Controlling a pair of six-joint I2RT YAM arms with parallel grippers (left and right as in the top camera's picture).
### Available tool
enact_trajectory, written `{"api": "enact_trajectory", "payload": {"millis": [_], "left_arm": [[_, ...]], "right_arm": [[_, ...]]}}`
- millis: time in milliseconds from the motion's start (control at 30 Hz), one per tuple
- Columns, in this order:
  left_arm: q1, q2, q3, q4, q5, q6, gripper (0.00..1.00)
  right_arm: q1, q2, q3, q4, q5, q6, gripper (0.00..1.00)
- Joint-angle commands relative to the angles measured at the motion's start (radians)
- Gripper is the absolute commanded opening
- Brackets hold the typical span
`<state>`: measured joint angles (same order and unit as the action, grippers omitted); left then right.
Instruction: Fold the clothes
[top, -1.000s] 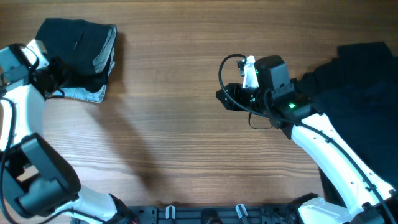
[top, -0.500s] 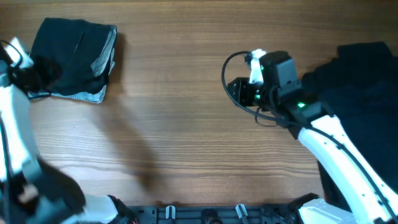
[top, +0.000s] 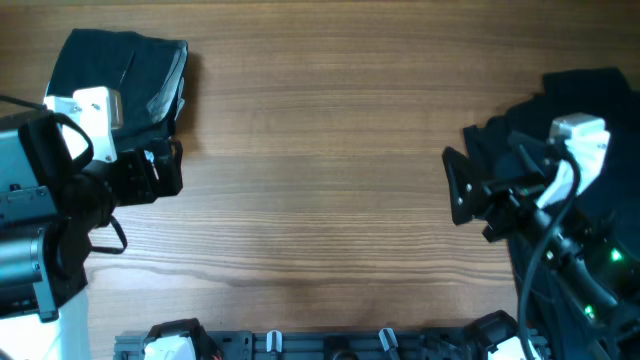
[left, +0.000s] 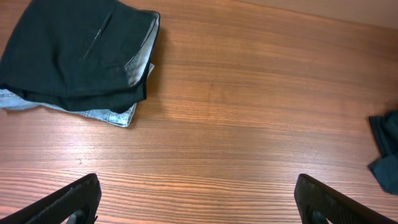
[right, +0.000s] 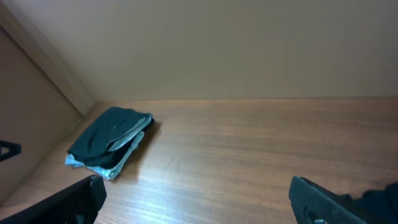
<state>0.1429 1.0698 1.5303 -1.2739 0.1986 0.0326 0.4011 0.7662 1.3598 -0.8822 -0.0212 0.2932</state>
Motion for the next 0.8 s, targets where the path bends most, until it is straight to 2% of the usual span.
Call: {"api": "enact_trajectory", "payload": {"millis": [0,67,300,367,467,567,633,700,767], "left_arm": [[-0.006,0.010,-0.006,-0.002,-0.014,0.005,1.00],[-0.006,0.012,-0.006,-0.002,-0.014,0.005,1.00],[-0.006,0.012,-0.006,-0.002,-0.014,0.005,1.00],[-0.006,0.012,-0.006,-0.002,-0.014,0.005,1.00],[-0.006,0.012,-0.006,-0.002,-0.014,0.005,1.00],[-0.006,0.012,-0.006,-0.002,-0.014,0.005,1.00],[-0.006,0.012,-0.006,-0.002,-0.014,0.005,1.00],[-0.006,0.012,-0.006,-0.002,-0.014,0.005,1.00],[-0.006,0.012,-0.006,-0.002,-0.014,0.005,1.00]], "right_arm": [[-0.002,-0.006,0.009,-0.006,-0.007,0.040,1.00],[-0.002,0.000,0.008,-0.017,0.017,0.151,1.00],[-0.002,0.002,0.001,-0.055,0.165,0.151,0.99],[-0.006,-0.002,-0.025,-0.039,0.263,0.151,1.00],[-0.072,-0.060,-0.172,0.127,0.340,0.150,1.00],[-0.170,-0.180,-0.412,0.368,0.335,0.171,1.00],[-0.205,-0.337,-0.619,0.412,0.338,0.369,1.00],[-0.228,-0.422,-0.742,0.436,0.340,0.441,1.00],[-0.251,-0.522,-0.901,0.539,0.336,0.456,1.00]]}}
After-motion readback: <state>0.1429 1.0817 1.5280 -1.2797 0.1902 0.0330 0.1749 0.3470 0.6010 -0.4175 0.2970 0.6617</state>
